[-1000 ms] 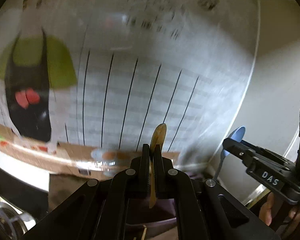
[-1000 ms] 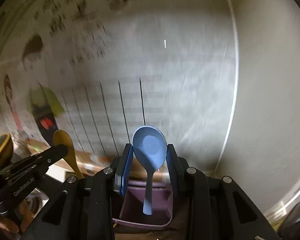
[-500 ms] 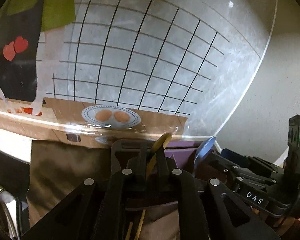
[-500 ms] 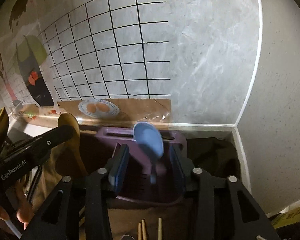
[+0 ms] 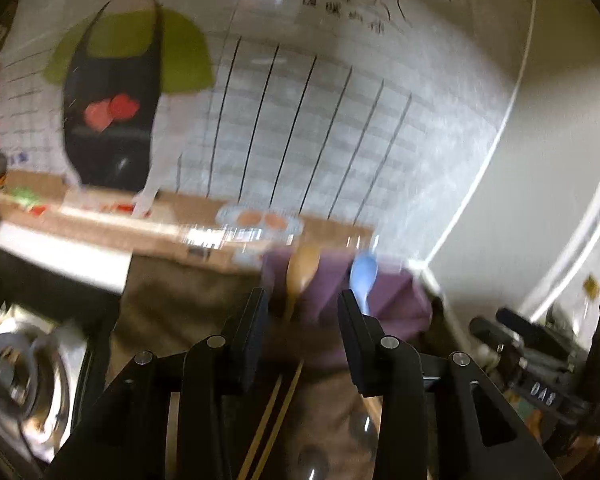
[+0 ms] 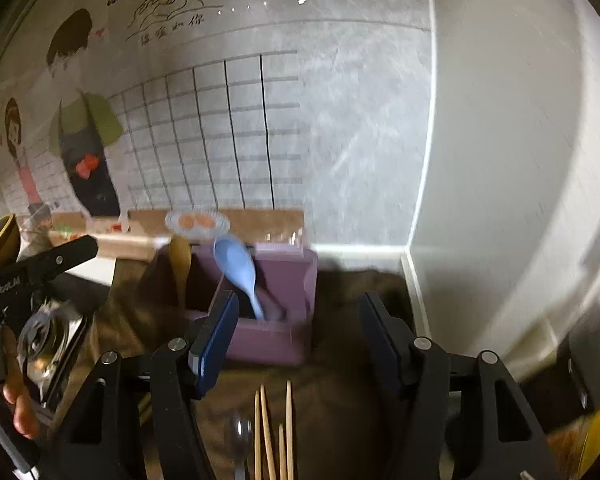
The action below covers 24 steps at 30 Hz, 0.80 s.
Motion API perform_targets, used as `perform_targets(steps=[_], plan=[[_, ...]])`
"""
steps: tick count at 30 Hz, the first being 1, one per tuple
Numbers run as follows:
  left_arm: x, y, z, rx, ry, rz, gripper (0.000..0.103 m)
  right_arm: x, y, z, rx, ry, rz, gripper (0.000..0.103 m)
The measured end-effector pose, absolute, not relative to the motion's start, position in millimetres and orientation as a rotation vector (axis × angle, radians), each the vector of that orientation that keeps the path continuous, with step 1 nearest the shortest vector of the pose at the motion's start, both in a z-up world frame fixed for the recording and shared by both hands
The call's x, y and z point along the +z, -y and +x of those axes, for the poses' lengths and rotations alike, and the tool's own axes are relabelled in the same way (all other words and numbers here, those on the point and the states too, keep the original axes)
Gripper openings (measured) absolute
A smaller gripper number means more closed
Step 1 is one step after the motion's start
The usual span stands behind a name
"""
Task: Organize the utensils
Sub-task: 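Drop the wooden spoon into the caddy with the left tool while the right drops the blue spoon, then grasp the dark metal spoon with the right tool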
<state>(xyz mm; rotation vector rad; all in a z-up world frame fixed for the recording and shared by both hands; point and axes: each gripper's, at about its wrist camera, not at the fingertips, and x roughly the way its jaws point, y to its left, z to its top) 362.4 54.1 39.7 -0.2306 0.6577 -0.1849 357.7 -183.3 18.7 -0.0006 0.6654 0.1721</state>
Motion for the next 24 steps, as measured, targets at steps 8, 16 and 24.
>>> perform_targets(steps=[8, 16, 24], plan=[[-11, -45, 283, -0.131, -0.766, -0.165, 0.038, -29, 177, 317, 0.229, -0.785, -0.051, 0.06], [-39, -38, 233, -0.135, -0.842, -0.177, 0.038, -72, 156, 285, 0.484, -0.935, -0.055, 0.049], [-51, -50, 225, -0.103, -0.869, -0.22, 0.038, -106, 143, 298, 0.479, -1.035, -0.035, 0.03]])
